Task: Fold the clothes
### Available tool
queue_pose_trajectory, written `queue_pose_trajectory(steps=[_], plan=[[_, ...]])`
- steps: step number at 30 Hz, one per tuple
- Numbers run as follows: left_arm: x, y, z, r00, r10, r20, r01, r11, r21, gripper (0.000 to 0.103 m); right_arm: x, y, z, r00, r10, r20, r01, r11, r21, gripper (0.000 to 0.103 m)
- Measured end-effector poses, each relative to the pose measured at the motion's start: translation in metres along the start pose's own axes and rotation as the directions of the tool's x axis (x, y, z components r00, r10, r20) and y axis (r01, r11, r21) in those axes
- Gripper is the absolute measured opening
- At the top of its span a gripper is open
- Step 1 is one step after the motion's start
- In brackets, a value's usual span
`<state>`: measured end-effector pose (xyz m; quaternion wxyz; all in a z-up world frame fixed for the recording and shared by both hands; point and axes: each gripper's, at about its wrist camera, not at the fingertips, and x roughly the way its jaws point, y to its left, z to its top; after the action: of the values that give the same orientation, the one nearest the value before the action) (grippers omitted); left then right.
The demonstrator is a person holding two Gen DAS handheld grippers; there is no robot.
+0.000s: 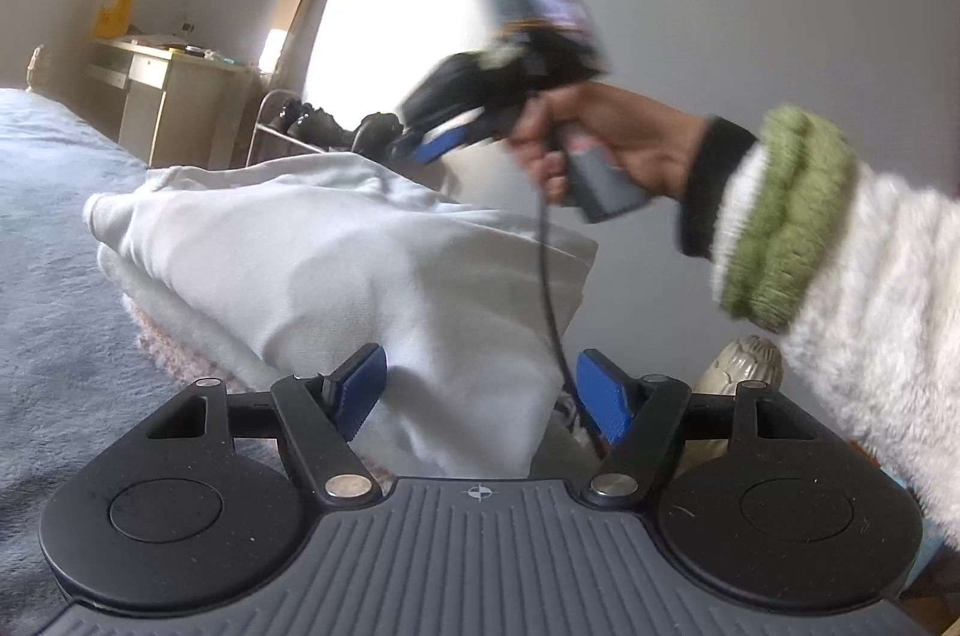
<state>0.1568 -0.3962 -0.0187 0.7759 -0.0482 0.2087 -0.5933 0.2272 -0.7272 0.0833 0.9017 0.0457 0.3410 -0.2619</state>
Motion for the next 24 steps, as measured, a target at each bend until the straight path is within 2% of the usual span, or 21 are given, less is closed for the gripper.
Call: queue_pose_trajectory(steps=[1,3,6,9,10,12,15,18,23,24], plan=[[-0.002,0.003,0.001,1.0,0.003,0.0,-0.003,1.0,0.002,0.07,-0.016,-0.013,-0.002,0.999,0.011,0.04,-0.013,0.999,0.041,0.032],[-0.005,0.006,0.004,1.0,0.01,0.004,-0.01,1.0,0.013,0.07,-0.049,-0.038,-0.011,0.994,0.091,0.067,-0.098,0.989,0.112,0.032],[-0.01,0.007,0.009,1.0,0.021,0.016,-0.022,0.999,0.033,0.071,-0.095,-0.046,-0.043,0.986,0.123,0.11,-0.13,0.99,0.06,0.032],[-0.008,0.004,0.015,1.0,0.025,0.004,-0.025,0.999,0.026,0.071,-0.112,-0.048,-0.078,0.981,0.167,0.097,-0.174,0.982,0.067,0.031],[-0.006,0.003,0.016,1.0,0.016,-0.009,-0.016,1.0,0.016,0.071,-0.111,-0.049,-0.09,0.984,0.158,0.078,-0.164,0.983,0.08,0.03],[0.001,0.001,0.015,0.998,0.008,-0.054,-0.009,1.0,-0.009,0.07,-0.104,-0.047,-0.106,0.998,0.042,0.048,-0.046,0.995,0.089,0.03],[0.002,-0.002,0.01,0.996,0.008,-0.092,-0.011,1.0,-0.028,0.07,-0.115,-0.047,-0.118,0.996,-0.002,0.089,-0.011,0.99,0.138,0.03],[-0.004,-0.007,0.006,0.994,0.026,-0.107,-0.028,1.0,-0.014,0.07,-0.143,-0.026,-0.111,0.976,0.101,0.194,-0.125,0.985,0.115,0.03],[-0.014,-0.01,0.007,0.993,0.047,-0.109,-0.048,0.999,-0.011,0.071,-0.139,0.02,-0.118,0.952,0.253,0.172,-0.255,0.967,-0.01,0.027],[-0.015,-0.01,0.008,0.993,0.049,-0.107,-0.05,0.999,-0.008,0.071,-0.136,0.02,-0.126,0.967,0.214,0.139,-0.214,0.977,-0.016,0.027]])
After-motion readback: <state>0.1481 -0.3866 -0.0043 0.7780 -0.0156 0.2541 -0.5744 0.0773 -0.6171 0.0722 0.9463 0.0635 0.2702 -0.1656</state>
